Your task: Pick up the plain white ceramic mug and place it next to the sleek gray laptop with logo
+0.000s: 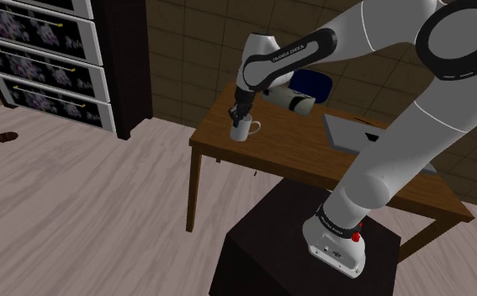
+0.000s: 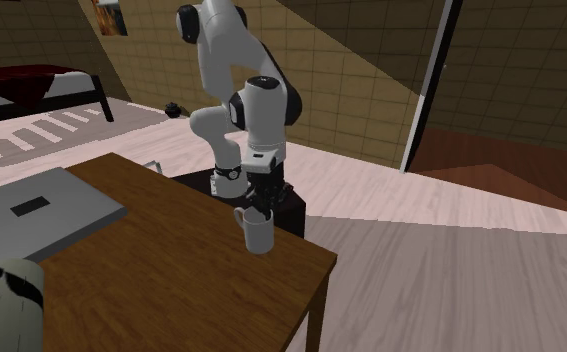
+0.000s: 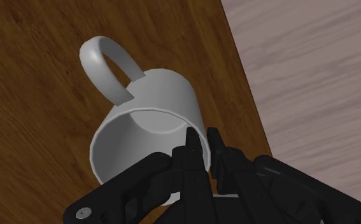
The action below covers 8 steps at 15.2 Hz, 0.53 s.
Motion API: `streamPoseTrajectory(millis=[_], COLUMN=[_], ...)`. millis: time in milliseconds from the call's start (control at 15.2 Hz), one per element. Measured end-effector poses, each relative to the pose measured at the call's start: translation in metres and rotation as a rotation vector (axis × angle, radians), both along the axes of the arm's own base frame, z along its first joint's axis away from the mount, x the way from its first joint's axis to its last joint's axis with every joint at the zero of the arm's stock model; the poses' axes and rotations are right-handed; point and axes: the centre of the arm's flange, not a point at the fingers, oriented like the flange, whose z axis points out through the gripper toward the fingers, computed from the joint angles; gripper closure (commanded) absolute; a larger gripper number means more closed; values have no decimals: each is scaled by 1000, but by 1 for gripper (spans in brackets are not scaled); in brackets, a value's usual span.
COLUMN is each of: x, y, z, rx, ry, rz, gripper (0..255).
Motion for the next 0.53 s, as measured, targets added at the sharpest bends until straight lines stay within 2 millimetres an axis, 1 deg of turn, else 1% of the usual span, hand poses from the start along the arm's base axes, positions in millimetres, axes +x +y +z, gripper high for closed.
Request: streamPoseTrajectory(millis=[528], x=[1], y=[0], z=[42], rx=[0], ry=[0], rz=[0], gripper=[255])
